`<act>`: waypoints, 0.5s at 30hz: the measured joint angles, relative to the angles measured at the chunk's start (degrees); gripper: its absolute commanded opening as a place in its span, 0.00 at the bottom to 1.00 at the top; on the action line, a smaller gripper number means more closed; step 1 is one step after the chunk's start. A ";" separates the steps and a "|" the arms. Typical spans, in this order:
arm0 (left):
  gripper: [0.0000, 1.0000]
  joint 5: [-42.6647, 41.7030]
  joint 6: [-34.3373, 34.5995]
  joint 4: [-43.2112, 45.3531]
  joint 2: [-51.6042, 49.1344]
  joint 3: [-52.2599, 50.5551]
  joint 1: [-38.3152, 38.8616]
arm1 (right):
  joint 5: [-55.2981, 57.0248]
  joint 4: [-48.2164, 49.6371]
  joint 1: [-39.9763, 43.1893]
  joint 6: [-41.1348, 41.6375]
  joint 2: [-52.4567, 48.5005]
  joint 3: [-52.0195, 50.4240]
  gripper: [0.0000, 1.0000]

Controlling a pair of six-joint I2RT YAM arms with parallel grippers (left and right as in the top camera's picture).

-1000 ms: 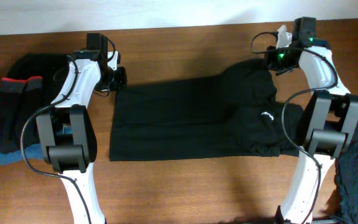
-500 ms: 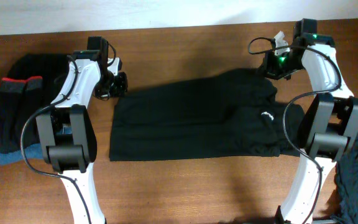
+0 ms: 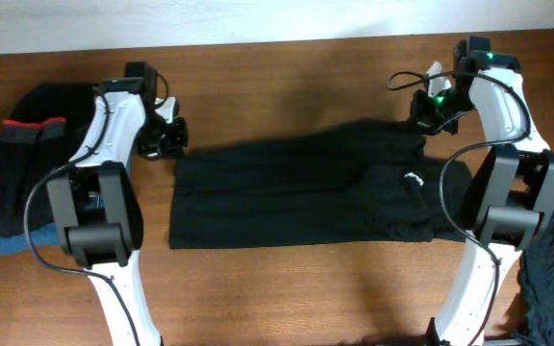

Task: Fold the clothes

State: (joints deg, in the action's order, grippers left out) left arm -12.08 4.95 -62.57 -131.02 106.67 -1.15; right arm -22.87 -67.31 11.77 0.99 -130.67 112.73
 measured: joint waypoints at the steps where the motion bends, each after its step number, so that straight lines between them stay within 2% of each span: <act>1: 0.01 -0.04 0.00 0.00 0.00 0.00 -0.70 | 0.57 -0.02 0.31 0.00 0.00 0.00 0.04; 7: 0.00 -1.53 0.00 -0.09 0.00 0.00 -4.04 | 1.46 -1.07 2.29 0.00 0.00 0.00 0.04; 15: 0.01 -3.48 0.00 -0.22 0.00 0.00 -3.85 | 1.97 -1.73 2.45 0.00 0.00 0.00 0.04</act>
State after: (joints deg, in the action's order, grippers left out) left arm -15.55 4.95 -62.78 -131.02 106.67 -4.99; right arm -20.91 -69.04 14.22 0.99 -130.67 112.73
